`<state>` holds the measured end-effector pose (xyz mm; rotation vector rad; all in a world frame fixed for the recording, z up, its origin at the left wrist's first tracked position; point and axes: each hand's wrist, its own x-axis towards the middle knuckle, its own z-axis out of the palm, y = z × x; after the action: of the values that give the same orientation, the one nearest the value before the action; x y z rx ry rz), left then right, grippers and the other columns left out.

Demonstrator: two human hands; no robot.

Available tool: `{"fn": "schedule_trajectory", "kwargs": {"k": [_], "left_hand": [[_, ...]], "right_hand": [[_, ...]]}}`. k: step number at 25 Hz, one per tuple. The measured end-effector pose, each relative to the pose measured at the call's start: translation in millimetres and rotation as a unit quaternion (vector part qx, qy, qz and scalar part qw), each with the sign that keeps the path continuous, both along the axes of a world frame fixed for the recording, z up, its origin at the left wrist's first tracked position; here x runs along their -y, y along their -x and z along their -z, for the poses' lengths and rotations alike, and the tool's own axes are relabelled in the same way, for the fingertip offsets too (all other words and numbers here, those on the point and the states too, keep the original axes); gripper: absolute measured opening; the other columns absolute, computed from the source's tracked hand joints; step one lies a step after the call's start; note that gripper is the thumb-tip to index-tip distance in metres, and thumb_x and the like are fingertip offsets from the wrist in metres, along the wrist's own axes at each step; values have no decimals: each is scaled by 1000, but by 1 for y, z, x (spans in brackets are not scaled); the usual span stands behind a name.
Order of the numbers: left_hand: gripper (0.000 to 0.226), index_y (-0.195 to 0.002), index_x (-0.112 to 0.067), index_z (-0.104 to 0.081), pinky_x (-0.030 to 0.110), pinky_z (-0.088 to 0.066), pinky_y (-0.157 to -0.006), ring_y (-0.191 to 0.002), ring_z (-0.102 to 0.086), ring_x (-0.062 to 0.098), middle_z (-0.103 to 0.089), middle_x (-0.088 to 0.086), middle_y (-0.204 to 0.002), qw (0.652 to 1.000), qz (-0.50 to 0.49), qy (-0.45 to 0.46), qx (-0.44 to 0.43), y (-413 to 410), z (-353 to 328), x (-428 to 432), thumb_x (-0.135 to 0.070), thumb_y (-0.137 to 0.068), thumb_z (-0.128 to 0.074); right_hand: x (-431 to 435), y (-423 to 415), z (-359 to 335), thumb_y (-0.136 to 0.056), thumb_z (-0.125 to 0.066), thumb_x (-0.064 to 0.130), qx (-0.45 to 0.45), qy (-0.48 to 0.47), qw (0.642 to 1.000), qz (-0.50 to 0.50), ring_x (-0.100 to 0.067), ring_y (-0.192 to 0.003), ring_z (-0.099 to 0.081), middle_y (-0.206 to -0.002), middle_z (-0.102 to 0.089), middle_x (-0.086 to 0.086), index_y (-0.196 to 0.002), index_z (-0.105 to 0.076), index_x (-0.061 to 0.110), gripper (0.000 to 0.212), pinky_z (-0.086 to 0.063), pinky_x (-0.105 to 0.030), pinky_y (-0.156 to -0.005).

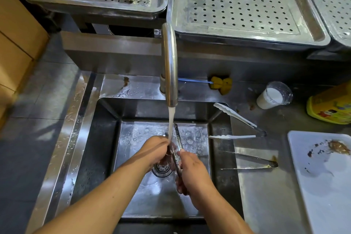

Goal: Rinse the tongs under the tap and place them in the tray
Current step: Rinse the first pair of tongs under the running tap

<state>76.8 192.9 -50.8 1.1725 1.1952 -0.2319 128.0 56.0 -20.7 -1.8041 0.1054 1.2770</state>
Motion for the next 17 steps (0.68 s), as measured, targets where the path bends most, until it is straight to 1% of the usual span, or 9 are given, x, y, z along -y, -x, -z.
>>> {"fn": "schedule_trajectory", "kwargs": {"k": [2,4,5,7,9,11,12,14,17], "left_hand": [[37,-78,-14,-75,27,-54,-51,-46,-65,13,-73,2,-59,994,-80,64,28,-2,0,4,-21,-108,-53],[35,-92,-10,-78,32,-61,-59,-64,-74,19,-77,8,-74,983,-126,122,58,1,-2,7,-36,-107,-60],[36,-101,-7,-79,33,-62,-63,-71,-74,21,-78,11,-81,983,-106,131,66,5,-2,7,-40,-104,-67],[32,-110,-1,-77,31,-61,-61,-69,-73,20,-77,12,-87,988,-60,120,78,9,1,8,-32,-99,-75],[18,-98,-8,-78,28,-60,-58,-62,-73,16,-80,4,-81,993,-68,77,54,8,1,8,-23,-102,-69],[20,-86,-14,-77,24,-56,-52,-55,-69,13,-77,0,-72,995,-74,50,39,5,0,5,-17,-102,-64],[18,-86,-13,-76,24,-56,-54,-57,-69,13,-76,3,-74,996,-58,49,47,4,-1,5,-15,-101,-65],[16,-90,-10,-76,30,-59,-65,-68,-71,18,-77,7,-79,996,-49,54,58,2,-1,5,-14,-101,-65],[18,-93,-11,-76,31,-60,-66,-66,-72,17,-78,3,-71,993,-89,56,56,1,2,5,-17,-104,-62]], "right_hand": [[0,-1,4,-106,-44,40,-22,-4,1000,9,-23,-39,-47,-55,-60,-11,-97,-65,5,42,-35,-28,-41],[0,-4,7,-106,-48,44,-55,-6,998,16,-22,-43,-48,-60,-63,-10,-89,-69,4,48,-37,-31,-45],[0,-5,8,-106,-51,44,-70,-9,997,17,-21,-45,-49,-64,-64,-10,-89,-70,5,47,-37,-32,-47],[1,-4,10,-106,-55,38,-85,-21,996,15,-18,-47,-51,-65,-65,-6,-93,-67,7,35,-38,-31,-47],[2,-1,11,-106,-56,30,-85,-34,996,10,-16,-45,-48,-62,-62,-4,-94,-59,9,24,-34,-30,-46],[3,3,10,-107,-55,27,-77,-31,997,2,-15,-44,-45,-63,-60,-4,-94,-55,12,20,-30,-28,-44],[3,3,9,-107,-54,27,-74,-26,997,2,-15,-44,-43,-63,-60,-3,-94,-54,13,19,-29,-26,-42],[1,5,8,-107,-54,27,-71,-24,997,4,-14,-43,-41,-64,-58,-4,-94,-53,13,19,-27,-26,-42],[-2,6,7,-107,-54,28,-60,-21,998,6,-15,-42,-40,-66,-58,-6,-95,-53,14,19,-27,-25,-42]]}}
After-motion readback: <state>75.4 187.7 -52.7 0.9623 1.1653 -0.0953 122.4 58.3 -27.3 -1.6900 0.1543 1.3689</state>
